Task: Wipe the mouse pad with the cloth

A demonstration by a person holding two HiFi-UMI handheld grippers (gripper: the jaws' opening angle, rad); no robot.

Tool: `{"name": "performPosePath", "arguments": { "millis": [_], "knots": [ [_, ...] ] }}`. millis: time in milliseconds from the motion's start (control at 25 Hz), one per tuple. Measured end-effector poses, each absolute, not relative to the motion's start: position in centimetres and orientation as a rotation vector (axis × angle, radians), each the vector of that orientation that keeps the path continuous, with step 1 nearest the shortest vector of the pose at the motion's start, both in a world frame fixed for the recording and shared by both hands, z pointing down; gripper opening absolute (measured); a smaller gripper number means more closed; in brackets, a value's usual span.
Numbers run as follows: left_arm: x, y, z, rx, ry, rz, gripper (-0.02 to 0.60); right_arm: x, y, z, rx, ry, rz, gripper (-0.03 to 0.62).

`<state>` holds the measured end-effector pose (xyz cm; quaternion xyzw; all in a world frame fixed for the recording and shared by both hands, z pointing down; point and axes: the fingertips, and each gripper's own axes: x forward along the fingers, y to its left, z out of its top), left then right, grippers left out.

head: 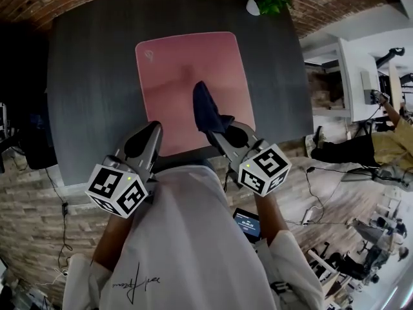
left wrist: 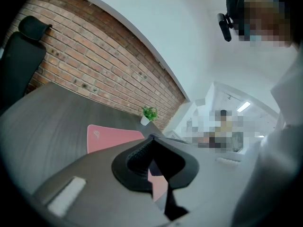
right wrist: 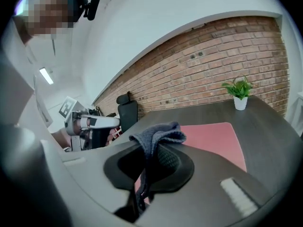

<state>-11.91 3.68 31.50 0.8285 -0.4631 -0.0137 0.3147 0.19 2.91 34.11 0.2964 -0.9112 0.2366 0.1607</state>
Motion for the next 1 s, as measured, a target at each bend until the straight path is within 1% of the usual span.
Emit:
{"name": "performPosePath", "arguments": {
  "millis": [440,760,1000],
  "knots": [
    [-13.7,4.4,29.0,2.254,-1.281,-0.075,0.015,-2.5,4.3,29.0,0.916,-2.698,0.595,0.026],
    [-13.8,5.1,26.6,2.268,-1.302,-0.087,0.014,-3.1,5.7,26.6,0.905,-2.749,0.57,0.026],
    [-14.4,6.5,26.5,2.246,-1.327,-0.108,0.014,-3.4,7.3,25.1,0.893,-2.788,0.547,0.026]
  ]
}}
